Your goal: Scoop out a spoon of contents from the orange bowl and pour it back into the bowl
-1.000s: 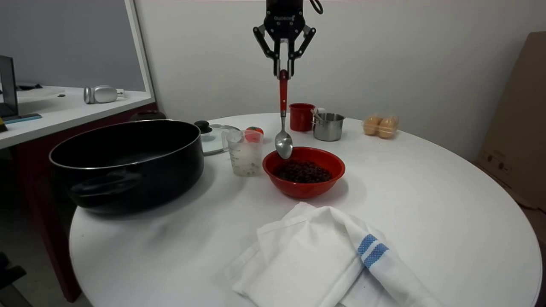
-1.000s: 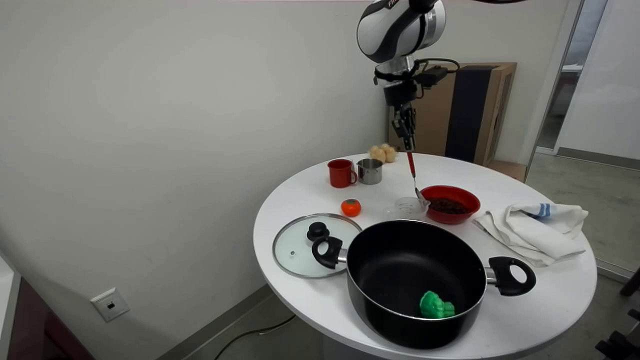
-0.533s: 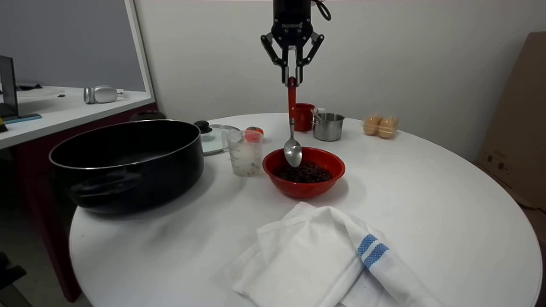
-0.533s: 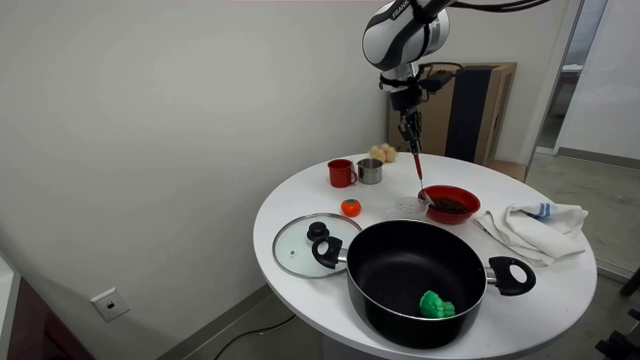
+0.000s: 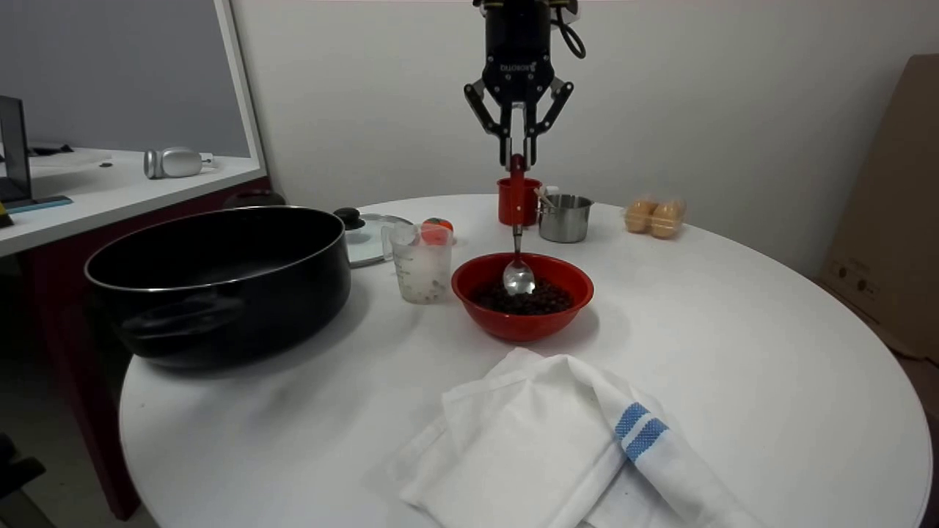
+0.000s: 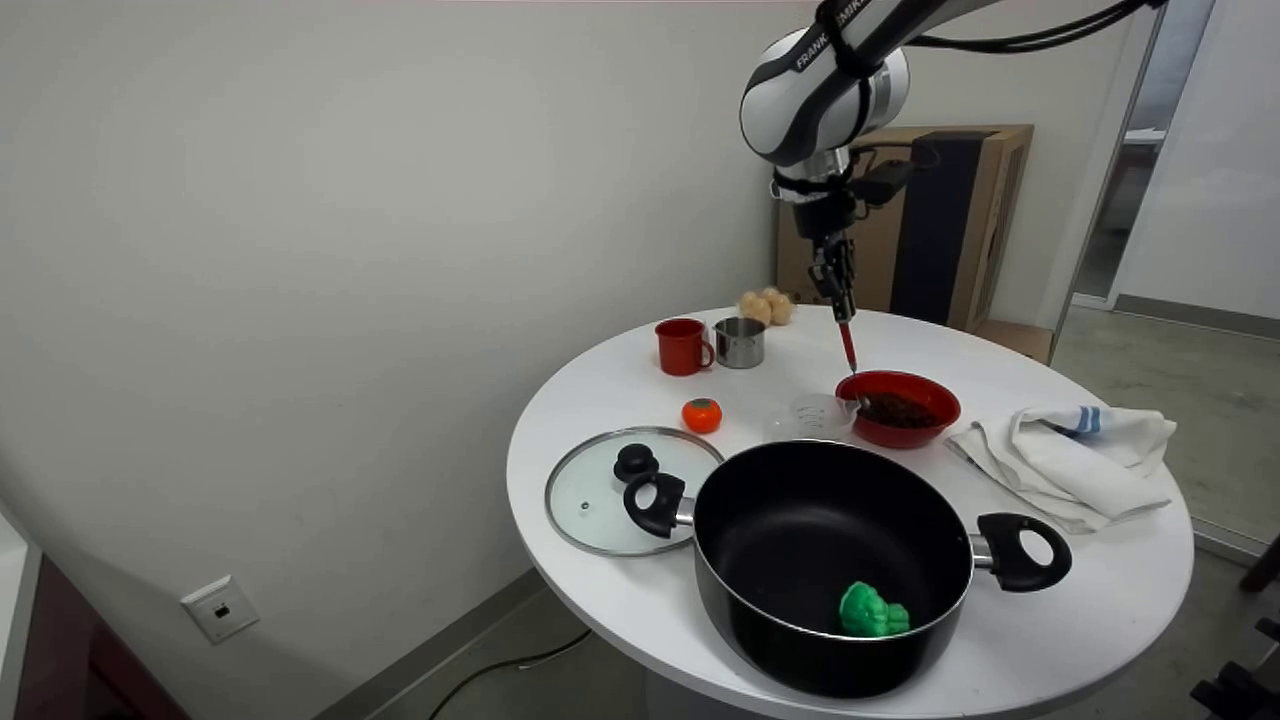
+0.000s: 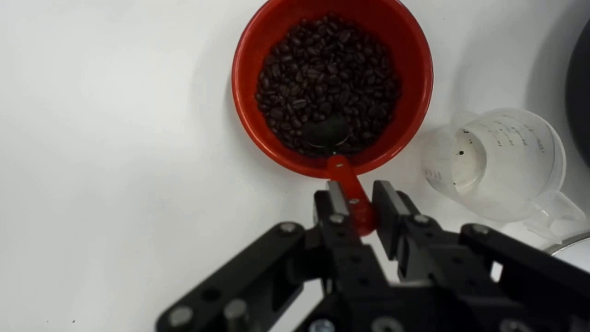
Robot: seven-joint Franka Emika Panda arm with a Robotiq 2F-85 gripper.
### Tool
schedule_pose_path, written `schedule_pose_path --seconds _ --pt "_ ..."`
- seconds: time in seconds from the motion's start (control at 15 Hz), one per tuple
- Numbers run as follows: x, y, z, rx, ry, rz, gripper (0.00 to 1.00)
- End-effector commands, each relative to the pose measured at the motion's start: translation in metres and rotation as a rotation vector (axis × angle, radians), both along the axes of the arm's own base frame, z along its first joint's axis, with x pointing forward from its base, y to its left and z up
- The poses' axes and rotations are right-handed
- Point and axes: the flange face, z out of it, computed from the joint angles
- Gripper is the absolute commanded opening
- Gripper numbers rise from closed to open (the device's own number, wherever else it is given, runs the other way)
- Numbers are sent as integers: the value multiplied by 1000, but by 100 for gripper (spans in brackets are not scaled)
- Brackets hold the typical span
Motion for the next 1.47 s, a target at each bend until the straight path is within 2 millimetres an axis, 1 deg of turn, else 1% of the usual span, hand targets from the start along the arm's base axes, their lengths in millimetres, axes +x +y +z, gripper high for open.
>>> schedule_pose_path --seconds 0.0,0.53,0.8,1.07,1.4 --pt "-4 -7 -14 -41 37 18 5" --pt "-24 -24 -57 -150 185 47 5" --pt "-31 -28 -73 -180 234 57 5" --pt "-32 -23 -78 -196 253 51 5" --pt "-29 -11 -71 -196 253 43 5"
